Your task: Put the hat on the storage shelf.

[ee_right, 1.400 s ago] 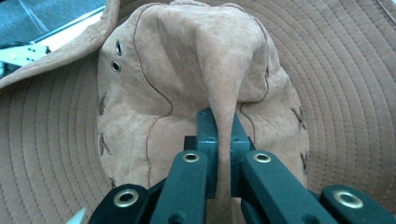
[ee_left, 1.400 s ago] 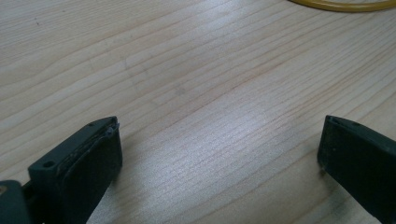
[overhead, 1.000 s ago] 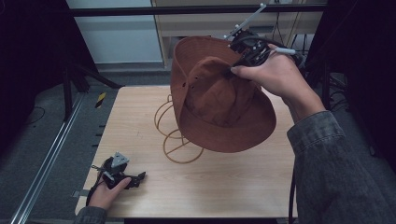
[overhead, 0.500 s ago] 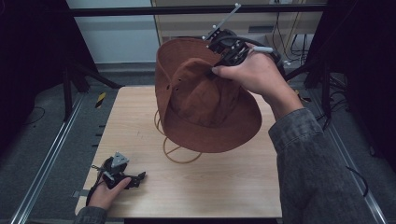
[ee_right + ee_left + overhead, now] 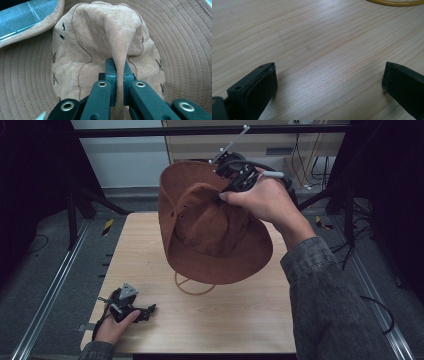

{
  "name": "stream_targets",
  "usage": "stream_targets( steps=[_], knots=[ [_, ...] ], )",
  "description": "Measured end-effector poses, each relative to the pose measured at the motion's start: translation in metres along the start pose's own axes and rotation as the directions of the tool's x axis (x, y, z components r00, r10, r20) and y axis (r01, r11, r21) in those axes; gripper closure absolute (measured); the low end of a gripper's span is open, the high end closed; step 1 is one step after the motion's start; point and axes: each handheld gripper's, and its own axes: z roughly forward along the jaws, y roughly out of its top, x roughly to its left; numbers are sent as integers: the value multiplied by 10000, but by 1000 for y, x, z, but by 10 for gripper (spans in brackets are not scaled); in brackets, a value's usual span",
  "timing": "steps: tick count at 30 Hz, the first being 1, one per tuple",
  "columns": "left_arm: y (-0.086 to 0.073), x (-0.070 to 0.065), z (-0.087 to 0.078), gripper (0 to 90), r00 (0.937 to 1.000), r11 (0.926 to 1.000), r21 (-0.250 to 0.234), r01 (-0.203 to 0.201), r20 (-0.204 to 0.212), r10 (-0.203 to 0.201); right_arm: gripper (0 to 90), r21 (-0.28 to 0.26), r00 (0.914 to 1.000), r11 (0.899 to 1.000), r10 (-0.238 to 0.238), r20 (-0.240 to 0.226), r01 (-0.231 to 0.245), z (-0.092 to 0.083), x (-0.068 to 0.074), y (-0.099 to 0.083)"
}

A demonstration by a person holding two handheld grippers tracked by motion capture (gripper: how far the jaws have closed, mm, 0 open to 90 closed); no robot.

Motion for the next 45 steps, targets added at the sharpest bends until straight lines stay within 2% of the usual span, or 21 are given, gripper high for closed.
stream_targets(
  steps=[16, 26, 45],
  knots=[
    [0, 0, 0, 0, 10000, 10000, -15, 50, 27, -50, 891, -564, 9998, 9982, -198, -70, 194, 14, 14, 9],
    [0, 0, 0, 0, 10000, 10000, -17, 25, 49, -25, 891, -584, 9997, 9981, -222, -98, 216, 21, 15, 12],
    [0, 0, 0, 0, 10000, 10000, 2, -28, 31, 28, 890, -273, 9998, 9995, -133, -116, 130, 35, 13, 16]
  ],
)
